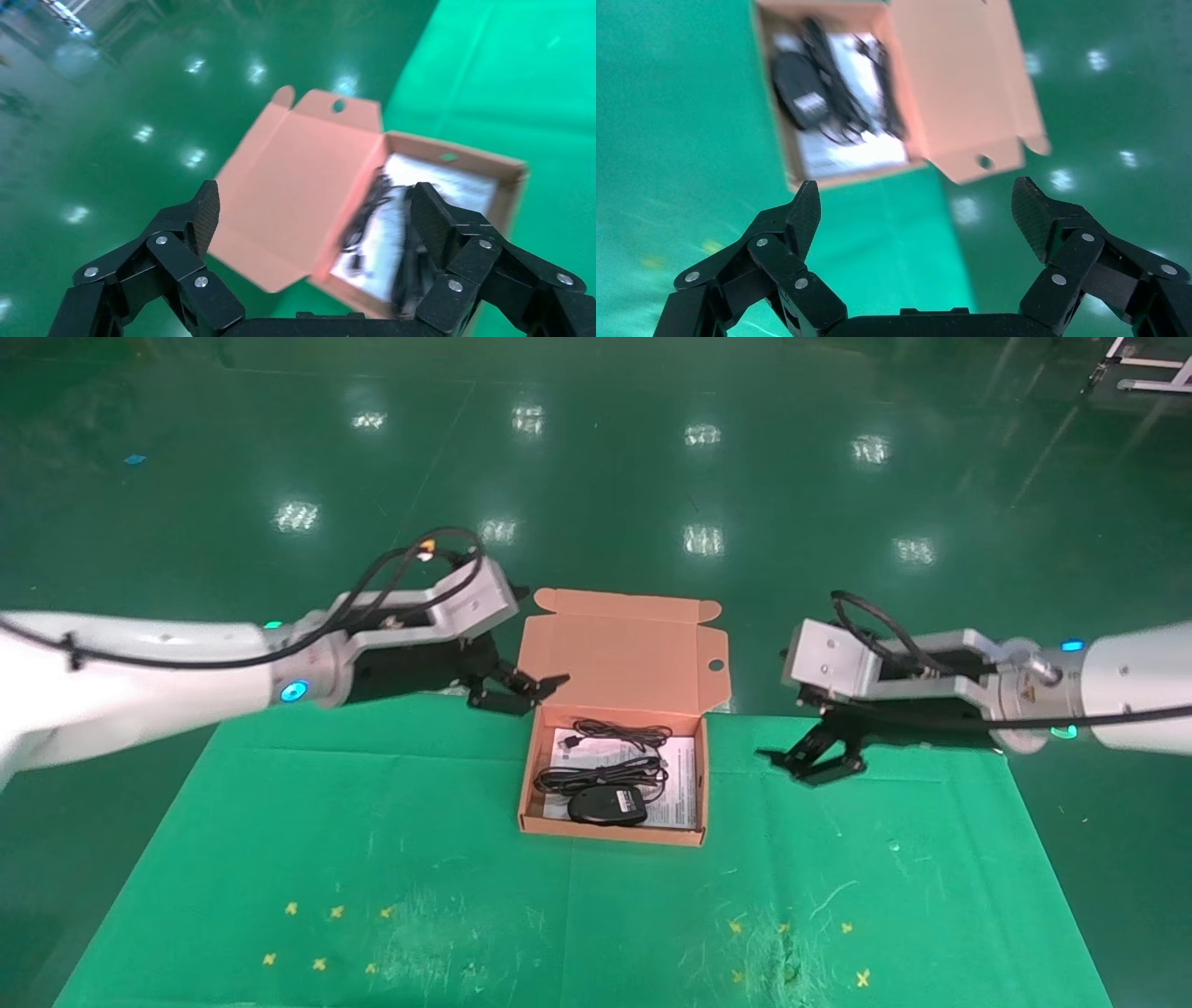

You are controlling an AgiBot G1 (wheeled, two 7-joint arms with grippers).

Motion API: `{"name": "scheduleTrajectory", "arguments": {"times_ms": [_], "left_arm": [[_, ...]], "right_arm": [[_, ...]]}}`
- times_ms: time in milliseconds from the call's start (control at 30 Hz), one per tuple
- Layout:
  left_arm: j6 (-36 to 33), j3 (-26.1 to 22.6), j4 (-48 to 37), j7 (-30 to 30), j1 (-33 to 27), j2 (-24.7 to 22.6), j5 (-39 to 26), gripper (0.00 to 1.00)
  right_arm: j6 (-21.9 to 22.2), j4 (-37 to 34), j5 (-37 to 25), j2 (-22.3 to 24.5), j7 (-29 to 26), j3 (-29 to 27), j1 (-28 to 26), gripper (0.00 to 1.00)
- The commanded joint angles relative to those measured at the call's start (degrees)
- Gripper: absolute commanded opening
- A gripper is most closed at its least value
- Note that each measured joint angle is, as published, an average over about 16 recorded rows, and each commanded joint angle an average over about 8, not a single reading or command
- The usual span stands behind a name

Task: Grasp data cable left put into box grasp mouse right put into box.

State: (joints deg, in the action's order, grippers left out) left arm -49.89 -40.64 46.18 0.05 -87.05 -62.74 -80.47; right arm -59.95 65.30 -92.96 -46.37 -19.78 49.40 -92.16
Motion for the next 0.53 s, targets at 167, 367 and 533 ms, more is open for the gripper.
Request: {"name": "scheduleTrajectory", "arguments": {"times_ms": [167,367,533], "left_arm": [[-5.1,3.5,3.9,-1.5,3.6,3.9,5.5,1.0],[-10.2,7.0,7.8,-3.1,7.2,7.9,11.0,1.0],[-13.1,9.0,10.0,-4.0,9.3,10.1,14.1,1.0]], "right_arm": [[-3.6,1.2,7.2,1.6,1.3,-4.7,4.3,1.0],[-7.3,2.3,14.5,3.2,2.6,-9.5,8.7,1.0],[-9.4,3.0,18.7,4.2,3.3,-12.2,11.2,1.0]]}}
